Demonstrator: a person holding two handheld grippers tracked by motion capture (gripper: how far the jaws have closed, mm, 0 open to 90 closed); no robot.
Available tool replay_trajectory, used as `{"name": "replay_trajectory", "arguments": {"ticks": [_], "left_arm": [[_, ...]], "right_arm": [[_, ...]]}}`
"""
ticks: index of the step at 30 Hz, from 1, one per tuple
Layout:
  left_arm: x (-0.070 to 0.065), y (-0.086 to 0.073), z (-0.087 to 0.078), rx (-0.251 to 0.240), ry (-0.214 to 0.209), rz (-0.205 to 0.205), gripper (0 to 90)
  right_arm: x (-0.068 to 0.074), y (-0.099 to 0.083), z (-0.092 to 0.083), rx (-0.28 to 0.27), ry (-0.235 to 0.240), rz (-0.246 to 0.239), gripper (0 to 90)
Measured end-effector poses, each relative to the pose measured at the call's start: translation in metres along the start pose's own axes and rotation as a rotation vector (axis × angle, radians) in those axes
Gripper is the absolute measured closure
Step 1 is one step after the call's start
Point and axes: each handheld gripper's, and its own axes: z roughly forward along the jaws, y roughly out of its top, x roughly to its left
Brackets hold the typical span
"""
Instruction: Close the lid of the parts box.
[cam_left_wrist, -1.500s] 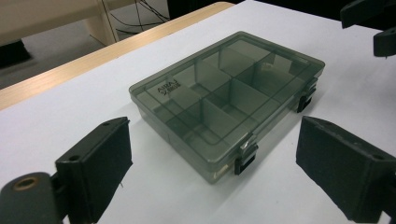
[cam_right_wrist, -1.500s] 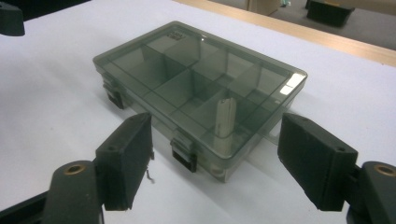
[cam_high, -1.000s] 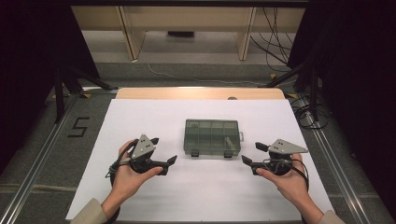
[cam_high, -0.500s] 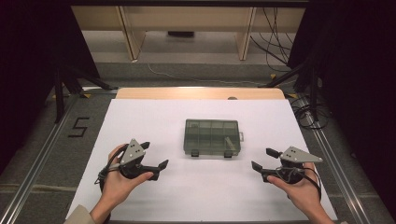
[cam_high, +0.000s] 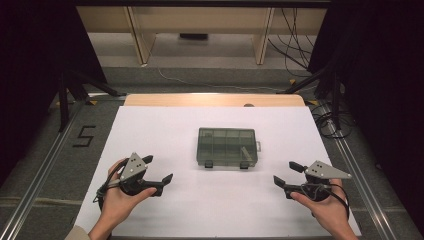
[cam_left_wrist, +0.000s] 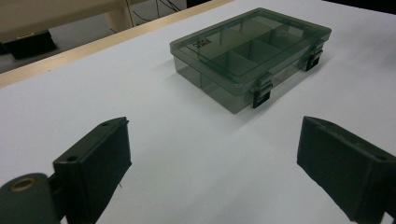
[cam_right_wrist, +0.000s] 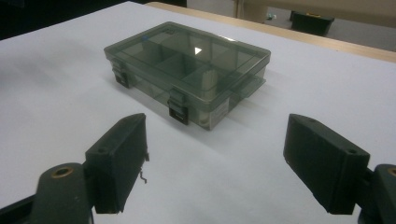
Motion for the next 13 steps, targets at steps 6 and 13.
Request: {"name": "replay_trajectory", "arguments": {"ticks": [6, 13], "left_arm": [[0.0003, -0.0003, 0.0007, -0.006, 0.003, -0.006, 9.6], [0.0003, -0.0027, 0.0020, -0.009, 0.004, -0.007, 9.5]], "right_arm": [[0.0016, -0.0020, 0.0004, 0.006, 0.003, -0.009, 22.2], [0.0029, -0.0039, 0.0010, 0.009, 0.009, -0.004, 22.6]]}}
